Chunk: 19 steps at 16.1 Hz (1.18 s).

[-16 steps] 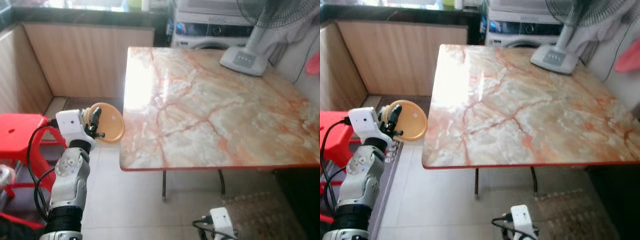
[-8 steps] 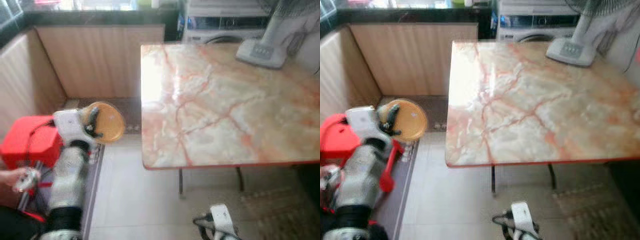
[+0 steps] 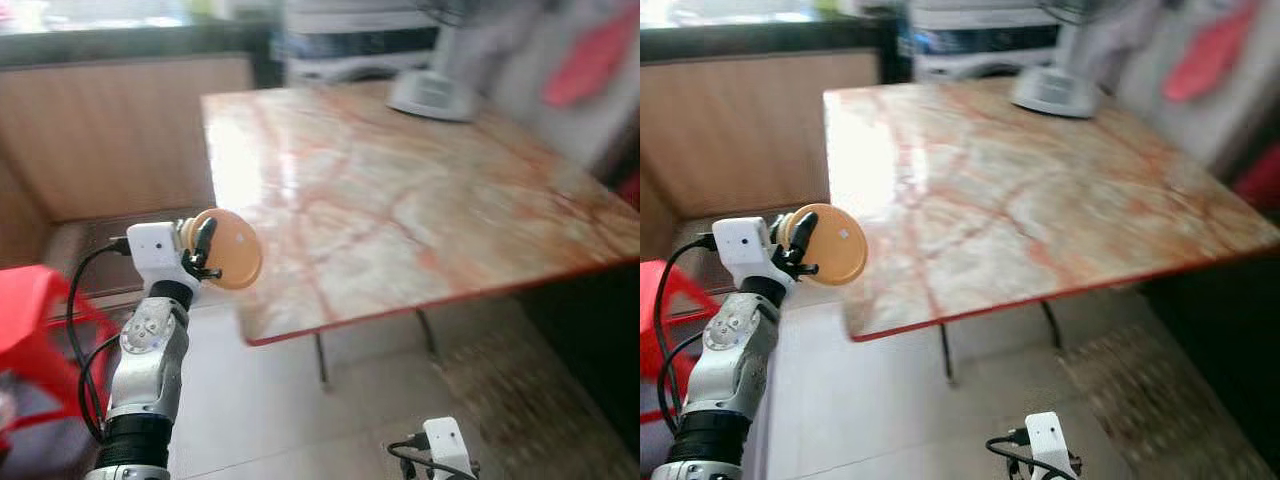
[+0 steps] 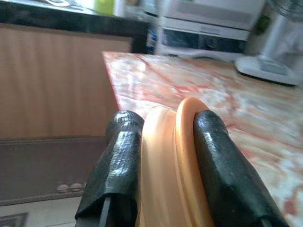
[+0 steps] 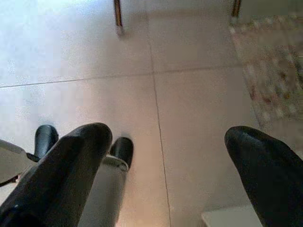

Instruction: Restocking fridge

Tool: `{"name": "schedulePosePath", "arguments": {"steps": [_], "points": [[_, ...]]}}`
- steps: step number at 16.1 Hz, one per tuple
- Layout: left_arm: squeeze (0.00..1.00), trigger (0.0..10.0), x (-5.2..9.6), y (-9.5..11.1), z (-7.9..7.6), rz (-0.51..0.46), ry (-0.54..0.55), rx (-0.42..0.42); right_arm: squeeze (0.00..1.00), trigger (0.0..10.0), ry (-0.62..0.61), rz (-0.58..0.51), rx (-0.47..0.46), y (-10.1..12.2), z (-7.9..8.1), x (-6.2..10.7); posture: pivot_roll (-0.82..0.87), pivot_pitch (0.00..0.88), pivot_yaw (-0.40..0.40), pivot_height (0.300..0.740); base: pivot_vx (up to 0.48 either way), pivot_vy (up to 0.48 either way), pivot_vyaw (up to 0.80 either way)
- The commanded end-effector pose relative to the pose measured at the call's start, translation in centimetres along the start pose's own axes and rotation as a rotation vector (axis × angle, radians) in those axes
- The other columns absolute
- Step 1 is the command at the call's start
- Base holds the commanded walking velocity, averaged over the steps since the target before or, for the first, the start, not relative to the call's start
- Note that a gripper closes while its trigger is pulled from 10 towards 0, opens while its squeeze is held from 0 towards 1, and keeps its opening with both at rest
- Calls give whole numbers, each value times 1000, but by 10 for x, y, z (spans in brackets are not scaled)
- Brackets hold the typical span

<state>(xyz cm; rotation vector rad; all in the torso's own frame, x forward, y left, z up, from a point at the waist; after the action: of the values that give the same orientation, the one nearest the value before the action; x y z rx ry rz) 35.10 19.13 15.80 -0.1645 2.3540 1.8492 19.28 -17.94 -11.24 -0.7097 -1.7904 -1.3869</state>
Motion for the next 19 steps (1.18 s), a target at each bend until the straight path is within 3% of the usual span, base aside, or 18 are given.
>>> {"name": "schedulePosePath", "arguments": {"steps": [1, 11, 14, 19], "points": [[0, 10000, -1, 10, -3, -44, -15, -8, 0, 10000, -1, 7, -2, -1, -1, 0, 79, 0, -43, 740, 0, 0, -800], [0, 10000, -2, 9, -12, -42, -64, -57, 0, 10000, 4, 19, 7, -3, 0, 0, 80, 0, -39, 740, 0, 0, -800], [0, 10000, -2, 9, -14, -44, -78, -70, 0, 10000, 6, 21, 10, -3, 1, 0, 80, 0, -38, 740, 0, -337, -800], [0, 10000, -3, 7, -15, -35, -74, -54, 0, 10000, 7, 23, 12, -3, 1, 0, 79, 0, -36, 740, 0, 0, -800]]}}
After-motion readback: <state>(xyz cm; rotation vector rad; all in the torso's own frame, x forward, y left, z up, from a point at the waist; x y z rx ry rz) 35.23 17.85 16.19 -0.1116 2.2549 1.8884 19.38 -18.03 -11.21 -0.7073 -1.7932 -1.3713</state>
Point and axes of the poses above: a point about 5 cm out from each wrist's last joint towards the gripper, its own x axis pointing back from the gripper into the wrist, its own y axis along the axis of the wrist's last joint, z = x × y, the point moved 3 cm from there along -x, pointing out of the wrist towards the gripper, and after that the axes turned 8 degrees about x, right-handed, at the moved point
